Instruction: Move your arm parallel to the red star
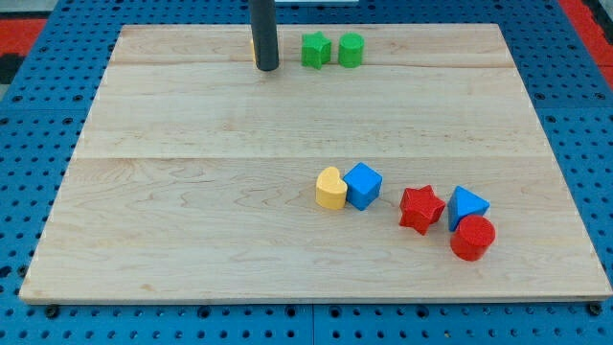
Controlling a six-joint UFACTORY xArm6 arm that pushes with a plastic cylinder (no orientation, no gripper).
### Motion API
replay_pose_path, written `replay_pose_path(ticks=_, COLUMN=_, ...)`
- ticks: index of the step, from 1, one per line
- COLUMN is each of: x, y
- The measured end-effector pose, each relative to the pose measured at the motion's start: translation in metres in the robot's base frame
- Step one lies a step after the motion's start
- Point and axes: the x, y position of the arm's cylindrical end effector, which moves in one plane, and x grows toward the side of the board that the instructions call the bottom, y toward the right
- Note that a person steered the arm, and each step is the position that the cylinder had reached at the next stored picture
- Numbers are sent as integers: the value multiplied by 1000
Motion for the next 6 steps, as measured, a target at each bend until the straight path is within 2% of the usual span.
replay_pose_path(ticks=4, x=-16, y=15)
replay_pose_path(ticks=5, x=41, y=73)
replay_pose_path(ticks=6, x=64, y=109)
